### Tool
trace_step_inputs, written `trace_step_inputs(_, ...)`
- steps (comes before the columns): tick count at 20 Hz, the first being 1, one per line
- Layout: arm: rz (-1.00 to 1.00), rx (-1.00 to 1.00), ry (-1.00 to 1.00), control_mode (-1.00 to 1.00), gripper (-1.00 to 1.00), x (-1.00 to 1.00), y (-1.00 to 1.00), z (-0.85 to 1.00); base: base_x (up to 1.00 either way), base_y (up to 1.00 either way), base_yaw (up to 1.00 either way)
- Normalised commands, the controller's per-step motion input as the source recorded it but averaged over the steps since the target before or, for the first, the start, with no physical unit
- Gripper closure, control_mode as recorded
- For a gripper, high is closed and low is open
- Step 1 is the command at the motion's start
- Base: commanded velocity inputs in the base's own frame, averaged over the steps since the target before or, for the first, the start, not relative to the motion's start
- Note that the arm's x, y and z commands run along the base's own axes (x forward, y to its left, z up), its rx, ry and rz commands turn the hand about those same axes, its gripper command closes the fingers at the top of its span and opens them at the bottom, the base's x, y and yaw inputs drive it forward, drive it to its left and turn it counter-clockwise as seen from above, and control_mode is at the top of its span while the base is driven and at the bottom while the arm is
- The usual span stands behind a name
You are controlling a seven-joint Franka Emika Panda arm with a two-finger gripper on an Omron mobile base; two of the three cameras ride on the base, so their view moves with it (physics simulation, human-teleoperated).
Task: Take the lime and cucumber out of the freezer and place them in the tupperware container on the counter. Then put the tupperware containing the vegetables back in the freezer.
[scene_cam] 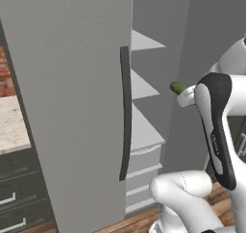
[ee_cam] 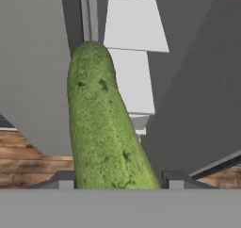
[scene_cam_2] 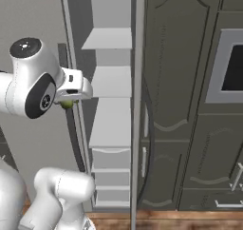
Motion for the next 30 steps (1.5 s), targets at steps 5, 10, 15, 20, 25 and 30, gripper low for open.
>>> trace_step_inputs(5, 0.00, 0.00, 0.00, 1.00, 1.00, 0.00, 0.00, 0.00, -0.54, 0.71, 0.16)
trace_step_inputs(10, 0.00, 0.00, 0.00, 1.00, 1.00, 0.00, 0.00, 0.00, 0.00, 1.00, 0.27)
trace_step_inputs(15, 0.00, 0.00, 0.00, 1.00, 1.00, 0.00, 0.00, 0.00, 0.00, 1.00, 0.29)
trace_step_inputs(20, 0.00, 0.00, 0.00, 1.00, 1.00, 0.00, 0.00, 0.00, 0.05, 1.00, 0.22)
trace_step_inputs(25, 0.00, 0.00, 0.00, 1.00, 1.00, 0.00, 0.00, 0.00, 0.47, 0.78, 0.11)
trace_step_inputs(30, 0.00, 0.00, 0.00, 1.00, 1.00, 0.00, 0.00, 0.00, 0.79, 0.34, 0.00)
